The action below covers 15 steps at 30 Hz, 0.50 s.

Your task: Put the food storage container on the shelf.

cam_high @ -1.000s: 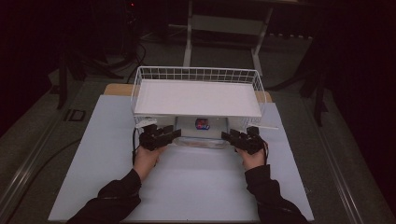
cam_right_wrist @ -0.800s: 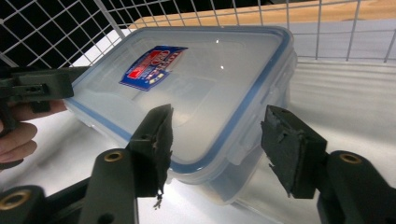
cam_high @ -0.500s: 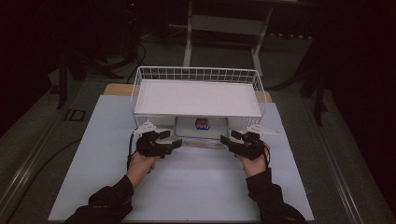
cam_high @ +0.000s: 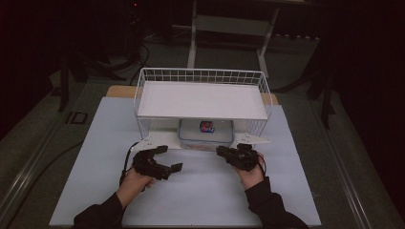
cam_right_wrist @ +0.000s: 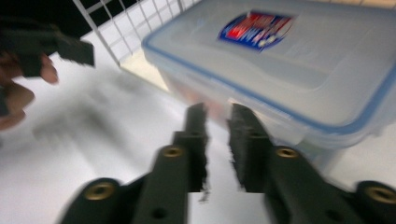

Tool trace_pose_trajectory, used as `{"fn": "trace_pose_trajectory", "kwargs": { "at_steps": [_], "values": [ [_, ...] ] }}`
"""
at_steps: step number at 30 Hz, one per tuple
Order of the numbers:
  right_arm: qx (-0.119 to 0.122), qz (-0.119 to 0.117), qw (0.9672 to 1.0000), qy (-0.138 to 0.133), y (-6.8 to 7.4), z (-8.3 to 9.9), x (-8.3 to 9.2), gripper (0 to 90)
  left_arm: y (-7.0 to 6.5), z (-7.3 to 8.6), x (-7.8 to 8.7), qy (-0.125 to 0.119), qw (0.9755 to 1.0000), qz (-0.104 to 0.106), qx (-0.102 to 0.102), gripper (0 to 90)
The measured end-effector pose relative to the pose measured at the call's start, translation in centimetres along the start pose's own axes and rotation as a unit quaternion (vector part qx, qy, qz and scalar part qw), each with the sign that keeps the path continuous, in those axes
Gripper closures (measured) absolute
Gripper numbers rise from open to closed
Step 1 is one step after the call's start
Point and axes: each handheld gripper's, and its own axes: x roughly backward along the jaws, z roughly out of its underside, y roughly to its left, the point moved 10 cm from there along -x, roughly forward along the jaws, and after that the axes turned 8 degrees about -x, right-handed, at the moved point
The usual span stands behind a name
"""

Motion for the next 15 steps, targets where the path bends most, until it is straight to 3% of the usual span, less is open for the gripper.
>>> {"fn": "trace_pose_trajectory", "kwargs": {
  "at_steps": [3, 9, 14, 15],
  "values": [
    [0.004, 0.001, 0.9997, 0.023, 0.1, 1.1, -1.3, 87.5, 0.3, 0.2, 0.8, -0.009, 0.9996, -0.023, -0.009, 0.0],
    [-0.005, -0.001, 0.9994, 0.034, 1.1, 2.0, -2.7, 89.8, 0.4, 0.1, 1.6, -0.020, 0.9991, -0.036, -0.008, 0.0],
    [0.000, 0.011, 0.9992, 0.039, 1.1, 1.5, -4.0, 89.8, 0.5, 0.1, 1.8, -0.025, 0.9989, -0.039, -0.010, 0.0],
    [-0.008, 0.020, 0.9993, 0.032, 0.6, 0.8, -4.5, 89.8, 0.5, 0.1, 1.8, -0.025, 0.9989, -0.038, -0.011, 0.0]
  ]
}}
